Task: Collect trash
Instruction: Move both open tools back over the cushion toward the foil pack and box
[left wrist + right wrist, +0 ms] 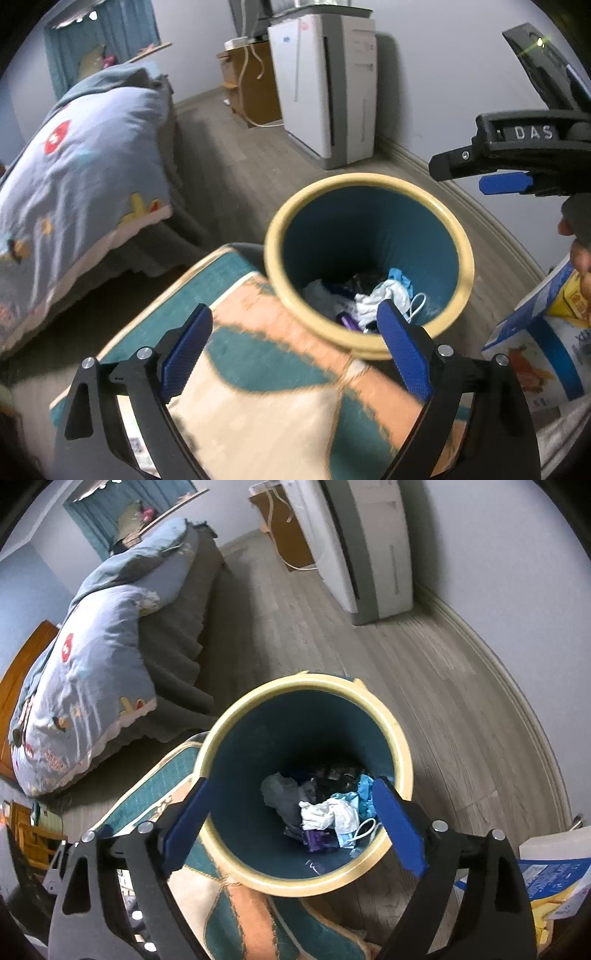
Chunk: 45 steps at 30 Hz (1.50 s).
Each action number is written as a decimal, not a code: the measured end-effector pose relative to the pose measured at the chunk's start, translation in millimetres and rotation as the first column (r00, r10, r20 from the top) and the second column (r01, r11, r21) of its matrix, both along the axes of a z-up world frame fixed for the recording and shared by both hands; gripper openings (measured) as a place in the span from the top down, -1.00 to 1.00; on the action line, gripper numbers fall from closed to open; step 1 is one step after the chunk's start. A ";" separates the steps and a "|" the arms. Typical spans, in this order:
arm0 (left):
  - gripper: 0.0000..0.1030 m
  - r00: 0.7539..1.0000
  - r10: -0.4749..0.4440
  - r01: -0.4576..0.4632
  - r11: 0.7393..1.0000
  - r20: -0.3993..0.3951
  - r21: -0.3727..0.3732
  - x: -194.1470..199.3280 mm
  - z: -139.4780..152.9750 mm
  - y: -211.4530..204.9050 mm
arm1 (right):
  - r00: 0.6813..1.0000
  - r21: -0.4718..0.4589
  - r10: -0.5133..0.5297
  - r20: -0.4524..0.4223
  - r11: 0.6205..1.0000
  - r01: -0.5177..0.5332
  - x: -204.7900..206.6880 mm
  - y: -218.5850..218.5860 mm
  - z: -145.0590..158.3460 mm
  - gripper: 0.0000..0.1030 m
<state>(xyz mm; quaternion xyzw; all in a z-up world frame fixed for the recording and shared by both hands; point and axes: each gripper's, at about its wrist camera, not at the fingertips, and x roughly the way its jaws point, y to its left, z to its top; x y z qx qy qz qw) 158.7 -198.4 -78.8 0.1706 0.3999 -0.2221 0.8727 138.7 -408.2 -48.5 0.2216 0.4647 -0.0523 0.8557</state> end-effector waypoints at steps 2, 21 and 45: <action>-0.75 1.000 0.027 -0.027 1.000 0.006 0.000 -7.8 12.5 17.4 | 1.000 -0.014 0.024 -0.001 1.000 -0.024 0.4 9.6 4.4 -0.73; -0.80 0.928 0.371 -0.372 0.928 0.034 0.004 -88.8 75.3 214.5 | 0.907 -0.100 0.421 -0.013 0.902 -0.420 -14.4 189.1 21.6 -0.88; -0.80 0.810 0.574 -0.584 0.809 -0.124 -0.069 -78.2 38.8 361.3 | 0.376 -0.166 0.884 -0.276 0.342 -0.925 -33.2 396.8 -92.4 -0.88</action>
